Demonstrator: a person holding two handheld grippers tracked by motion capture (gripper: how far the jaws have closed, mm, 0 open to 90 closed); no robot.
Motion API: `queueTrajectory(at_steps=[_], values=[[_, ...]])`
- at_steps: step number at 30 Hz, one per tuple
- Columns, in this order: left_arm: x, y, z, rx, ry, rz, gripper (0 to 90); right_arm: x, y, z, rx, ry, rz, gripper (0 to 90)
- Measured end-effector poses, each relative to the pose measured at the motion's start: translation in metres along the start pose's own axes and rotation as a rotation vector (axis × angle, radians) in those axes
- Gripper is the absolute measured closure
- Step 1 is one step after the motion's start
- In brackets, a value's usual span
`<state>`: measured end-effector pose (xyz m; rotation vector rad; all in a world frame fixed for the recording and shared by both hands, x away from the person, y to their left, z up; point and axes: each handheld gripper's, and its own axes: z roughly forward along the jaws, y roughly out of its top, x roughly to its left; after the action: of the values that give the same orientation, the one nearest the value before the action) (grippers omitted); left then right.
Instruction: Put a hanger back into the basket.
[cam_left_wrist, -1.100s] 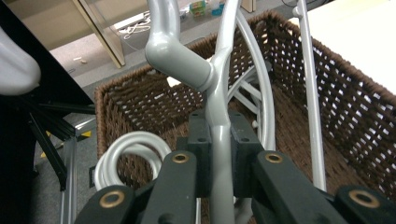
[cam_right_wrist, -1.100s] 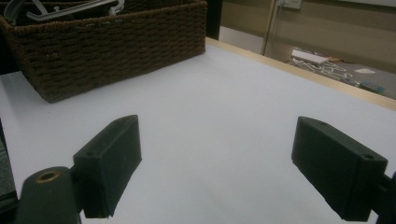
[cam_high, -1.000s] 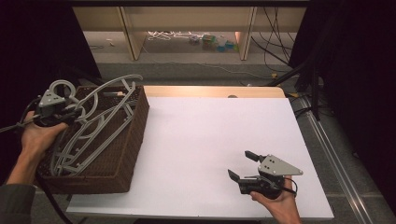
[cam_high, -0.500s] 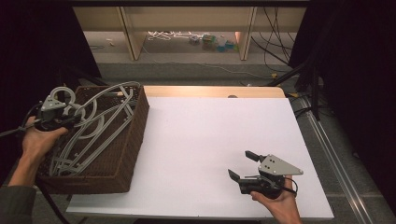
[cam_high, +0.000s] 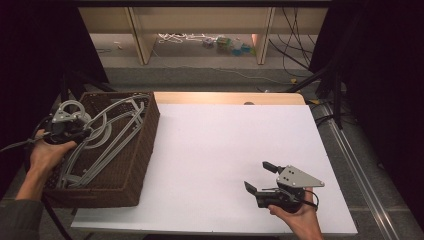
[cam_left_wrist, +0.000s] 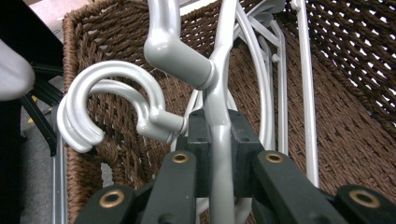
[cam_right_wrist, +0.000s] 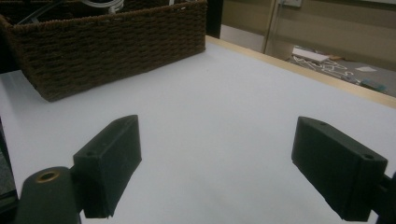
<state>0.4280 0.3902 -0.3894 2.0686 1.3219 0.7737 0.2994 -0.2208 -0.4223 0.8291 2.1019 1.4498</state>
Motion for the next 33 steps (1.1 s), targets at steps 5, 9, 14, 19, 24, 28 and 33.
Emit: queueTrajectory(at_steps=[5, 9, 14, 19, 24, 28, 33], values=[[-0.002, -0.001, 0.006, 0.016, 0.007, -0.001, 81.9, 0.0, 0.0, 0.0, 0.001, 0.0, 0.0, 16.6], [-0.004, -0.002, 0.011, 0.026, 0.004, 0.012, 81.8, 0.0, 0.0, 0.001, -0.008, -0.005, 0.001, 16.6], [-0.009, -0.002, 0.018, 0.044, 0.003, 0.02, 81.8, 0.0, 0.0, 0.0, 0.002, 0.002, 0.002, 16.6], [-0.007, -0.005, 0.021, 0.056, 0.02, -0.004, 81.6, 0.0, 0.0, 0.001, -0.007, -0.003, 0.0, 16.6], [-0.006, -0.007, 0.026, 0.075, 0.049, 0.003, 81.3, 0.001, 0.0, 0.001, -0.003, 0.001, 0.004, 16.6], [-0.005, -0.01, 0.028, 0.091, 0.058, -0.003, 76.7, 0.0, 0.0, 0.001, -0.004, -0.002, 0.001, 16.6], [-0.004, -0.012, 0.023, 0.066, 0.071, -0.039, 63.1, 0.001, 0.0, 0.0, 0.005, 0.004, 0.013, 16.6]])
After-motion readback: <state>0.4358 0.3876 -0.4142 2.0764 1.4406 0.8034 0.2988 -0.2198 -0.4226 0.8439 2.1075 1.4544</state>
